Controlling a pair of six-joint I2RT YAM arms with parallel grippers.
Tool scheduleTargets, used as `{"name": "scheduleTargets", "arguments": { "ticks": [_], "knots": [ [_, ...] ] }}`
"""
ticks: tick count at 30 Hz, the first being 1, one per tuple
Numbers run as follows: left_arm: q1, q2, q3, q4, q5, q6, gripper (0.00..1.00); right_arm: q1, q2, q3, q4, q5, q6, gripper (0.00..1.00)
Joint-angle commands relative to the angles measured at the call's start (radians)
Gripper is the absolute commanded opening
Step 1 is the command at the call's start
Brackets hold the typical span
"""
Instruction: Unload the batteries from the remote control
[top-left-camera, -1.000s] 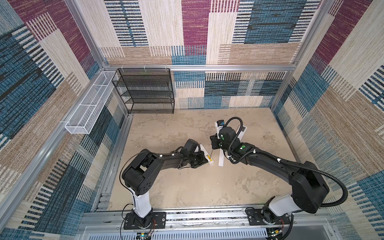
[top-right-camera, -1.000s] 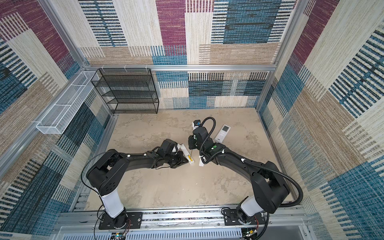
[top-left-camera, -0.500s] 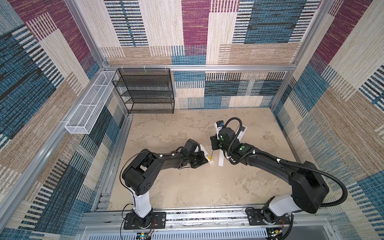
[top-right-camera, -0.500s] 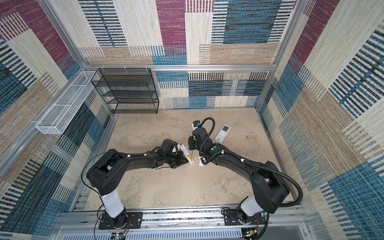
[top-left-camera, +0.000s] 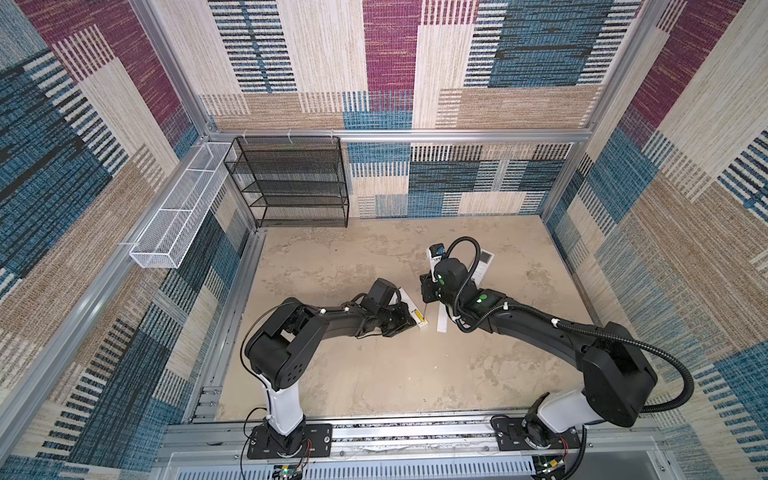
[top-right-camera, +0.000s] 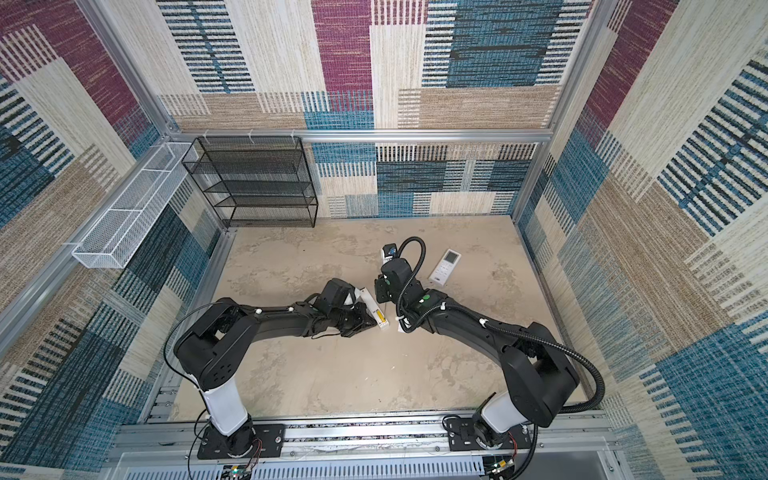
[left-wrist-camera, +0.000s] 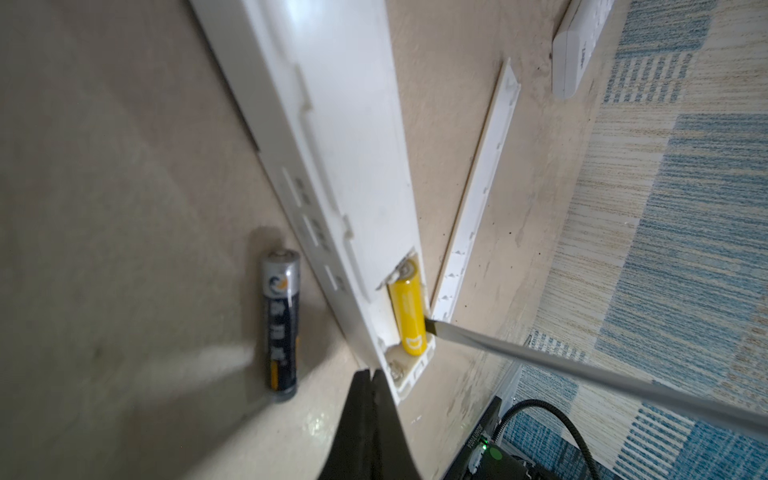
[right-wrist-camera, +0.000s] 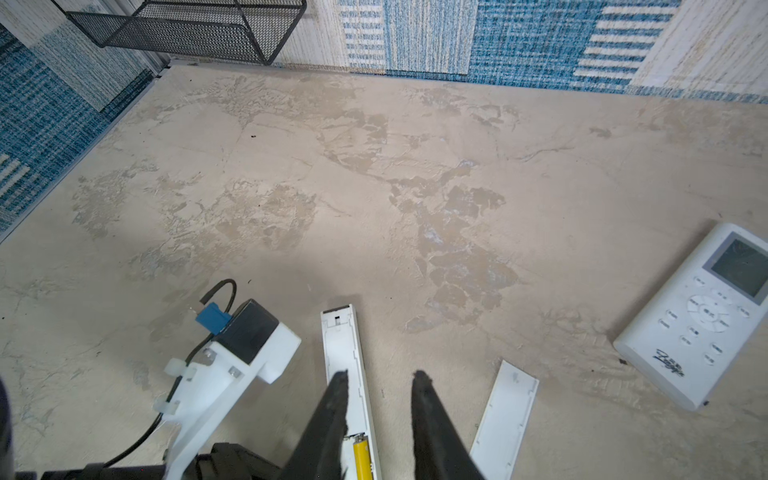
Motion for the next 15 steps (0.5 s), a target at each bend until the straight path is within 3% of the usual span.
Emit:
{"name": "scheduleTargets", "arguments": {
  "ticks": [1,15],
  "knots": [
    [0.000,0.003,0.004,0.023,-0.002,0.004,0.05,0.003,0.004,-0.010,0.007,0.003,-0.016,0.00],
    [-0.006,0.014,0.001,0.041,0.007,-0.011,0.04,-0.074,-0.032,-0.125,0.129,-0.187,0.166,0.00]
  ]
}}
